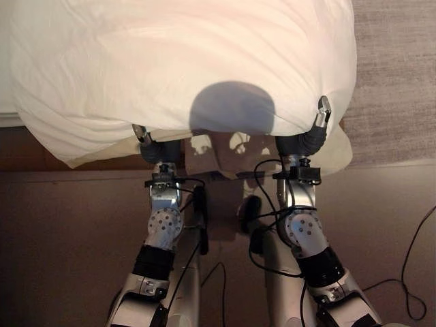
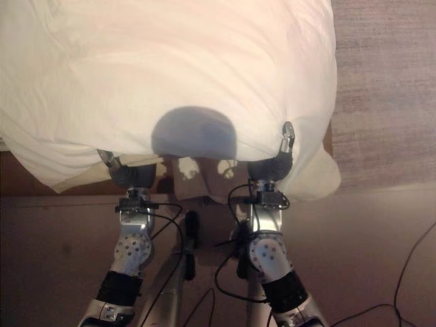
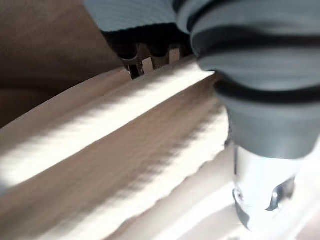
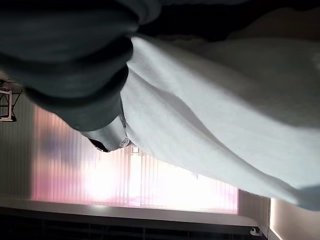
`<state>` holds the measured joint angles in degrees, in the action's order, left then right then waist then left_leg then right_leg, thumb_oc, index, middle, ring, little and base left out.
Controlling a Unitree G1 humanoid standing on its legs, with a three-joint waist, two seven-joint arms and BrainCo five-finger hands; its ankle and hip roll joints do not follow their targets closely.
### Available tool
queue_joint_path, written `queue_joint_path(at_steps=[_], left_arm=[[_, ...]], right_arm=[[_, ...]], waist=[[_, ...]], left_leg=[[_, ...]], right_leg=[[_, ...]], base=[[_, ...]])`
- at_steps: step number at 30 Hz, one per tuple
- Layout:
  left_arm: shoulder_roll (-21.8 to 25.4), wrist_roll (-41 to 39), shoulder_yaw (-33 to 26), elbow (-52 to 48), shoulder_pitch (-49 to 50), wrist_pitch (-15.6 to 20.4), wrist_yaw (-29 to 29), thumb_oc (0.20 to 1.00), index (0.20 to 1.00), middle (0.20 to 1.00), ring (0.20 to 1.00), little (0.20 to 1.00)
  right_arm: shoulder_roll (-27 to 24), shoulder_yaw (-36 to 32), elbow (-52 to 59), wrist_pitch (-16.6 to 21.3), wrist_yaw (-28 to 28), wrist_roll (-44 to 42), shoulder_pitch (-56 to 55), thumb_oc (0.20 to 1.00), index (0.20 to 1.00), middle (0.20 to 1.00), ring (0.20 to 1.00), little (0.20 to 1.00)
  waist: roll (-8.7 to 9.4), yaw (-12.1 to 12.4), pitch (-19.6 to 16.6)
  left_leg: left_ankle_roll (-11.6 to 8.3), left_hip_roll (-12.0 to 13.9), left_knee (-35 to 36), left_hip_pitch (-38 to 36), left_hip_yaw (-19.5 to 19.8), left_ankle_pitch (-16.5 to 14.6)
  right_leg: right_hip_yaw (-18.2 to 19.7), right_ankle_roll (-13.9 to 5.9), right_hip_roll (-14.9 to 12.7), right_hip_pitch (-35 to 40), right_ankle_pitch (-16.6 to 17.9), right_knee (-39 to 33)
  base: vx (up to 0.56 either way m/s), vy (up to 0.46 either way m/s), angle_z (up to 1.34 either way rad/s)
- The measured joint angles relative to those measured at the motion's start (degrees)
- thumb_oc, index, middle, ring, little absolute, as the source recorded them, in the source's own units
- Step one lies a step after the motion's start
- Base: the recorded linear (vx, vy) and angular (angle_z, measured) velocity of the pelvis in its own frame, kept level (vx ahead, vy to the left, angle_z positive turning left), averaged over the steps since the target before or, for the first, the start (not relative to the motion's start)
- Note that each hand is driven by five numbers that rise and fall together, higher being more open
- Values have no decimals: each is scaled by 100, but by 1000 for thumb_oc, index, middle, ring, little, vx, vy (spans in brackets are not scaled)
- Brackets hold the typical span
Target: Make the bed
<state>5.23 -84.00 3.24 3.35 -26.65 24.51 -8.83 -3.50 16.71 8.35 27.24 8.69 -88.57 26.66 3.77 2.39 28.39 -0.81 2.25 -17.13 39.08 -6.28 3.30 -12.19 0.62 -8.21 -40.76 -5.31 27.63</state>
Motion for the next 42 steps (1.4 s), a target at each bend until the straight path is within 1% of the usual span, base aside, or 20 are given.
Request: queue_joint_path(at_steps=[2, 4, 7, 10, 12, 13, 17, 18, 19, 20, 26, 28, 33, 35, 37, 38, 39, 41, 42], left_arm=[[-1, -1, -7, 1, -72, 167, 394, 1000, 1000, 1000, 1000, 1000], [1, -3, -132, 6, -178, 284, 847, 1000, 1000, 1000, 1000, 1000], [6, -1, -329, 7, -321, 411, 1112, 1000, 1000, 1000, 1000, 1000], [6, -2, -446, 23, -391, 513, 1305, 1000, 1000, 1000, 1000, 1000], [47, 2, -494, 154, -457, 547, 1412, 1000, 1000, 1000, 1000, 1000], [65, -2, -508, 254, -516, 620, 1504, 1000, 1000, 1000, 1000, 1000], [178, 3, -701, 577, -708, 636, 1911, 1000, 1000, 1000, 1000, 1000], [245, 9, -706, 696, -769, 643, 2039, 586, 586, 586, 586, 586], [262, 9, -711, 737, -797, 648, 2101, 498, 498, 498, 498, 498], [250, 12, -715, 740, -817, 685, 2238, 200, 200, 200, 200, 200], [211, 279, -718, 742, -822, 846, 2737, 200, 200, 200, 200, 200], [181, 447, -720, 742, -785, 851, 2808, 200, 200, 200, 200, 200], [-19, 453, -745, 721, -554, 866, 2855, 200, 200, 200, 200, 200], [-27, 454, -745, 704, -531, 866, 2852, 200, 200, 200, 200, 200], [-202, 457, -839, 659, -425, 865, 2807, 200, 200, 200, 200, 200], [-323, 458, -865, 651, -348, 865, 2787, 200, 200, 200, 200, 200], [-387, 460, -862, 648, -304, 865, 2782, 200, 200, 200, 200, 200], [-426, 469, -867, 611, -137, 865, 2748, 200, 200, 200, 200, 200], [-435, 485, -869, 511, -104, 865, 2745, 200, 200, 200, 200, 200]], right_arm=[[-6, 20, -8, -35, -101, 0, -6, 200, 200, 200, 200, 200], [-56, 32, -37, -116, -194, 0, -24, 200, 200, 200, 200, 200], [-202, 144, -50, -169, -290, 0, -96, 200, 200, 200, 200, 200], [-196, 196, -51, -176, -352, 16, -92, 200, 200, 200, 200, 200], [-196, 200, -51, -189, -387, 22, -95, 200, 200, 200, 200, 200], [-199, 201, -51, -226, -412, 23, -100, 200, 200, 200, 200, 200], [-208, 249, -52, -338, -536, 38, -115, 200, 200, 200, 200, 200], [-217, 252, -65, -347, -565, 38, -117, 200, 200, 200, 200, 200], [-222, 256, -69, -347, -579, 38, -116, 200, 200, 200, 200, 200], [-223, 269, -69, -347, -613, 38, -121, 200, 200, 200, 200, 200], [-232, 340, -79, -347, -744, 81, -182, 200, 200, 200, 200, 200], [-245, 342, -86, -348, -795, 157, -219, 200, 200, 200, 200, 200], [-374, 342, -218, -349, -909, 389, -295, 200, 200, 200, 200, 200], [-383, 342, -217, -355, -960, 492, -332, 200, 200, 200, 200, 200], [-424, 288, -412, -368, -1046, 688, -369, 200, 200, 200, 200, 200], [-422, 241, -549, -369, -1107, 735, -431, 200, 200, 200, 200, 200], [-412, 203, -636, -373, -1158, 789, -473, 200, 200, 200, 200, 200], [-423, 205, -685, -393, -1264, 875, -518, 200, 200, 200, 200, 200], [-425, 203, -714, -395, -1288, 898, -509, 200, 200, 200, 200, 200]], waist=[[0, 0, 0], [-1, -5, 1], [-1, -2, 1], [-2, -4, 1], [-2, -1, 1], [-2, -4, 1], [-3, -8, 2], [-4, -7, 2], [-4, -7, 2], [-4, -11, 2], [-7, -7, 4], [-20, -4, 11], [-33, 1, 15], [-35, -1, 14], [-56, -7, 25], [-56, 28, 26], [-49, 27, 22], [-45, 132, 19], [-33, 130, 23]], left_leg=[[0, 3, -17, 0, 0, 0], [0, 6, -42, 0, -2, 0], [0, 9, -57, 0, -4, 0], [0, 12, -61, 0, -16, 0], [0, 15, -62, -4, -26, 0], [0, 16, -62, -3, -30, 0], [0, 26, -62, -11, -57, 0], [0, 27, -62, -16, -60, 0], [0, 27, -62, -17, -62, 0], [1, 25, -62, -18, -64, 2], [3, 26, -14, -62, -89, 10], [2, 25, 39, -129, -93, 32], [-40, -7, 325, -513, -84, 120], [-54, -10, 392, -577, -73, 140], [-100, -3, 404, -685, 25, 192], [-137, -12, 357, -767, 127, 199], [-184, -30, 339, -844, 237, 184], [-310, -37, 403, -962, 450, 133], [-353, -21, 377, -958, 486, 132]], right_leg=[[1, 3, 0, 0, -2, 16], [7, 4, -1, -1, -2, 35], [15, 6, -3, -5, -4, 59], [27, 8, -2, -16, -4, 71], [32, 8, -1, -17, -4, 71], [35, 8, 0, -19, -4, 72], [49, 10, 3, -29, -3, 87], [52, 10, 3, -29, -3, 92], [53, 10, 2, -29, -3, 95], [55, 10, 1, -29, -3, 99], [70, 11, 4, -21, -3, 91], [70, 17, 12, 36, 2, 57], [57, 26, 11, 323, -27, -16], [51, 33, 13, 368, -40, -22], [-21, 54, 32, 498, -82, 6], [-67, 80, 26, 620, -170, 42], [-67, 106, 6, 672, -222, 76], [7, 146, 3, 677, -336, 311], [37, 193, -52, 655, -379, 347]], base=[[0, 0, 0], [0, 0, 0], [0, 0, 0], [0, 0, 0], [0, 0, 0], [0, 0, 0], [0, 0, 0], [0, 0, 0], [0, 0, 0], [0, 0, 0], [7, -38, -1], [-3, -117, 0], [18, -110, 2], [-4, -159, 5], [-2, -93, 18], [15, -21, 22], [-2, -11, 17], [-26, 55, 4], [8, 161, -6]])
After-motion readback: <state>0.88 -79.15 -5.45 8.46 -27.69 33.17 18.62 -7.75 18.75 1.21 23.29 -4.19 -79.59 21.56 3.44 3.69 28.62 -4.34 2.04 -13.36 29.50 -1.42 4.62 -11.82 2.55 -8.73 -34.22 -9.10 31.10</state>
